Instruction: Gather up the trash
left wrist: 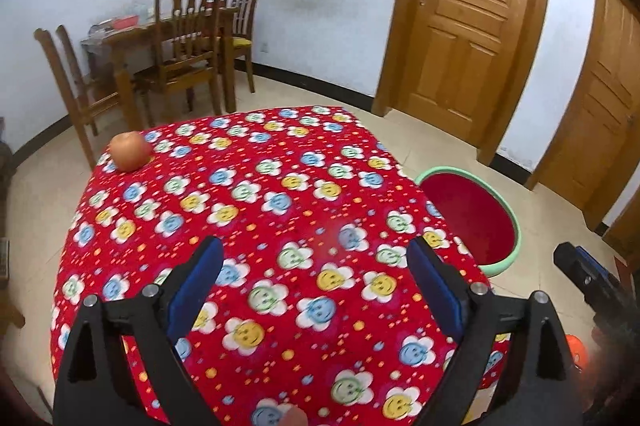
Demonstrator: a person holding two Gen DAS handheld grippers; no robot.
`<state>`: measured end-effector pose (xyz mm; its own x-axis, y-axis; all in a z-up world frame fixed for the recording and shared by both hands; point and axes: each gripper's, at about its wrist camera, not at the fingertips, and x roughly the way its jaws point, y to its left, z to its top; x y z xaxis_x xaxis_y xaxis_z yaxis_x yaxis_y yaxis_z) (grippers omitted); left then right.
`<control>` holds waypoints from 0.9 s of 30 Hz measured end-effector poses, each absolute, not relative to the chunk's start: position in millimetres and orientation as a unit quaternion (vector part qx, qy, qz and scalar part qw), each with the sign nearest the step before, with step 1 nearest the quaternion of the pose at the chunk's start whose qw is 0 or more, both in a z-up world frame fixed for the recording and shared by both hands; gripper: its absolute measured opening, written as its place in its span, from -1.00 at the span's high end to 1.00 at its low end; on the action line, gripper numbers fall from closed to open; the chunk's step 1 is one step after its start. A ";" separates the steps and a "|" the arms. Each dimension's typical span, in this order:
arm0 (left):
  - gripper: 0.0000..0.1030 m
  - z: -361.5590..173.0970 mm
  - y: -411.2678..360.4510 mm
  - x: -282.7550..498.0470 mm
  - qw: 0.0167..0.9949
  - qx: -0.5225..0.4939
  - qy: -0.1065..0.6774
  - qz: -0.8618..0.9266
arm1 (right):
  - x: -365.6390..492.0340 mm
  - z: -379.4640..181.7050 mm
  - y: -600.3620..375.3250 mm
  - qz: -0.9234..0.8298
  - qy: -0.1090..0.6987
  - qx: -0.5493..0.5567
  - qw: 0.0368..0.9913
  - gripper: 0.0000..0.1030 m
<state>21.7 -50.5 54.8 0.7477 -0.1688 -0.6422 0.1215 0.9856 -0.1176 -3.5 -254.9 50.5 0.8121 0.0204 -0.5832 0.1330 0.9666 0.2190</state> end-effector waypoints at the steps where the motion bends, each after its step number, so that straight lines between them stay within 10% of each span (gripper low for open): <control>1: -0.78 54.5 -47.8 19.0 0.935 -0.036 0.346 -0.071 | -4.9 48.9 -249.9 -0.031 0.307 0.120 0.944 -0.55; 27: -0.78 34.3 -42.6 1.1 0.933 -0.026 0.355 -0.047 | -15.9 37.9 -225.6 -0.045 0.309 0.104 0.944 -0.56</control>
<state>1.1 -42.6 34.3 0.7441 -0.1056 -0.6596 0.0692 0.9943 -0.0811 -15.9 -225.6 37.9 0.8056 -0.0204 -0.5921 0.1492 0.9742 0.1694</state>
